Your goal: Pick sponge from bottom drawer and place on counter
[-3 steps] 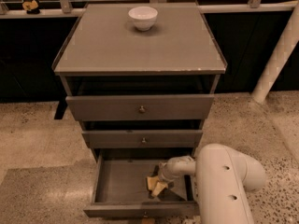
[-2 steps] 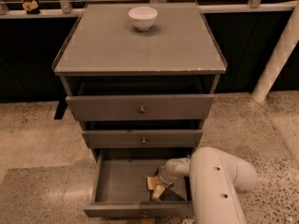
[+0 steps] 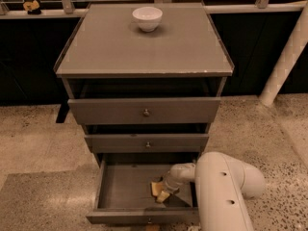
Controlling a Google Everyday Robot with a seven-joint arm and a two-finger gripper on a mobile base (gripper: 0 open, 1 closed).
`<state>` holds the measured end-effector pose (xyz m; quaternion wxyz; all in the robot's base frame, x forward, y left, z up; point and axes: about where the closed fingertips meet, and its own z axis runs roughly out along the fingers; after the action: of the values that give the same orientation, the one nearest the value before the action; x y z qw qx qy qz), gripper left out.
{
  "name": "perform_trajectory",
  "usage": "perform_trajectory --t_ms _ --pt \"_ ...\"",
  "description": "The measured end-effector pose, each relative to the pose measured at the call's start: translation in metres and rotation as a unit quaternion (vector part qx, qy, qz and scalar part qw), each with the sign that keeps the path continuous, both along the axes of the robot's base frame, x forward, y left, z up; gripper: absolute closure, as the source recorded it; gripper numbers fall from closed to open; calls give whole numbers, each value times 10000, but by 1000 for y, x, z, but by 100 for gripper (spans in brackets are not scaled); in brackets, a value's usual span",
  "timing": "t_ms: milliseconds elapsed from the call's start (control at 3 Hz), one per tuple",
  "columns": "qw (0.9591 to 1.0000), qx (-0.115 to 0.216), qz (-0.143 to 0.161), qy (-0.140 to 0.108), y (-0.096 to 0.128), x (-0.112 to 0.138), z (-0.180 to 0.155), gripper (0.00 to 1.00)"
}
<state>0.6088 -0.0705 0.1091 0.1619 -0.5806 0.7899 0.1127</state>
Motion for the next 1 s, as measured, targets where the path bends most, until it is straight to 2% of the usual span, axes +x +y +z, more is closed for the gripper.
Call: perform_trajectory --t_ms 1000 --pt "10000 0 0 0 0 0 0 91"
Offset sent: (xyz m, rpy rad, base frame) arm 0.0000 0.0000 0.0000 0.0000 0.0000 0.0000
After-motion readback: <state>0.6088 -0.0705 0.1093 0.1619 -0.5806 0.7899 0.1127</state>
